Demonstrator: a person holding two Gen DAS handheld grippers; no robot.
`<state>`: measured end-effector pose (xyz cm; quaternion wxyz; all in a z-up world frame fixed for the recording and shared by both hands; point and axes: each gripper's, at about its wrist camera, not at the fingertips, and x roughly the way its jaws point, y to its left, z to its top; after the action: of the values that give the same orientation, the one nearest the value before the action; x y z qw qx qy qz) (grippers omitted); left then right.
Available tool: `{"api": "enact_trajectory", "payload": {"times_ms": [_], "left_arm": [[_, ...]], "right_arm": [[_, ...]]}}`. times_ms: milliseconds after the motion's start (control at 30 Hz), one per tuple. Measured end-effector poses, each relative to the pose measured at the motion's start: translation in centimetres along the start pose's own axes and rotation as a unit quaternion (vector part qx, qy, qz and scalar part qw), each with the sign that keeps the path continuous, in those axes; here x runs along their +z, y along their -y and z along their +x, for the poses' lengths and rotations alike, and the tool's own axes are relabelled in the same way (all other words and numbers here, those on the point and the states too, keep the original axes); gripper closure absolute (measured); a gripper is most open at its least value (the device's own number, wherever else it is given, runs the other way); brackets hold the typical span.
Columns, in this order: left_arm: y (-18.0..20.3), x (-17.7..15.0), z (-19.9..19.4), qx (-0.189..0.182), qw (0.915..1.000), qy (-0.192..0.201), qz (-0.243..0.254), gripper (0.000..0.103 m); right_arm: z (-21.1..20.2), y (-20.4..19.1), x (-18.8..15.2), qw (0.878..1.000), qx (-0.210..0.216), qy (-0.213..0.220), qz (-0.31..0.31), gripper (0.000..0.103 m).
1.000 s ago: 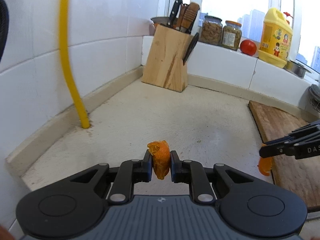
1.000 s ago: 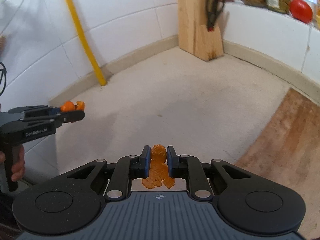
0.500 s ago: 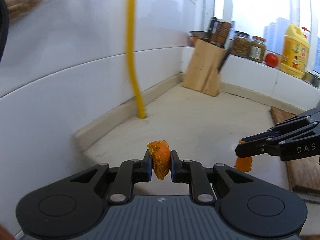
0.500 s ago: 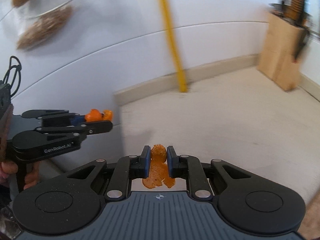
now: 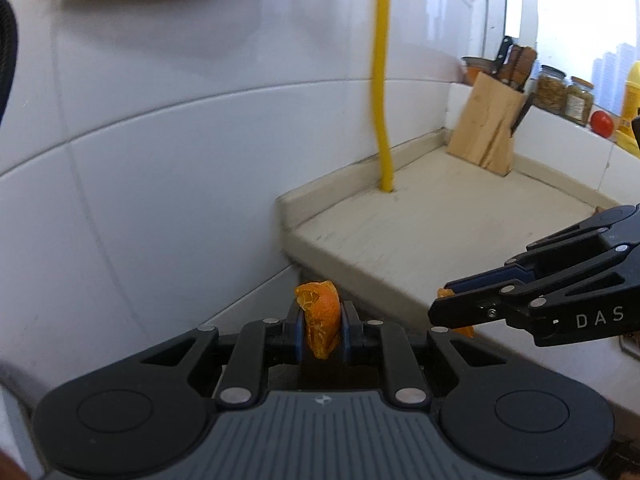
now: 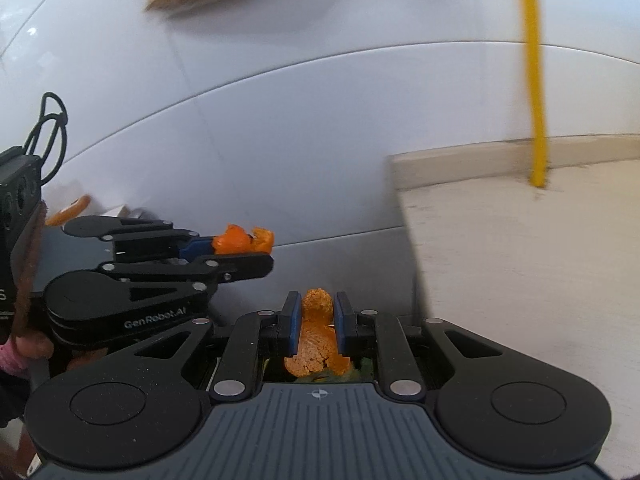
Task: Collect trash
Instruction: 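Carry the orange peels in both grippers down toward the bin, then open both grippers over the bin to drop the orange peels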
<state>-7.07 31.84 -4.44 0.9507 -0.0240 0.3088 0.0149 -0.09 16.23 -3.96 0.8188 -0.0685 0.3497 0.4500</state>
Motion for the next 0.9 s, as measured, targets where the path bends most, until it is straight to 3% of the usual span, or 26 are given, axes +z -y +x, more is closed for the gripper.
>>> {"api": "enact_trajectory", "payload": {"times_ms": [300,500,733,900], "left_arm": [[-1.4,-1.9,0.4,0.013,0.9993,-0.034,-0.005,0.085],[-2.1,-2.9,2.5,0.023,0.9969,-0.074,-0.014,0.083],[-2.6,-4.2,4.2,0.030,0.9938,-0.104,-0.025,0.067],[-2.6,-4.5,4.3,0.028,0.9940,-0.102,-0.028,0.058]], "right_arm": [[3.8,-1.5,-0.2,0.999,0.006,-0.031,-0.008,0.080],[6.5,-1.4,-1.0,0.998,-0.007,-0.058,-0.001,0.071],[8.7,-0.7,-2.1,0.997,-0.030,-0.070,0.010,0.054],[8.0,-0.1,-3.0,0.996,-0.032,-0.065,0.047,0.053]]}}
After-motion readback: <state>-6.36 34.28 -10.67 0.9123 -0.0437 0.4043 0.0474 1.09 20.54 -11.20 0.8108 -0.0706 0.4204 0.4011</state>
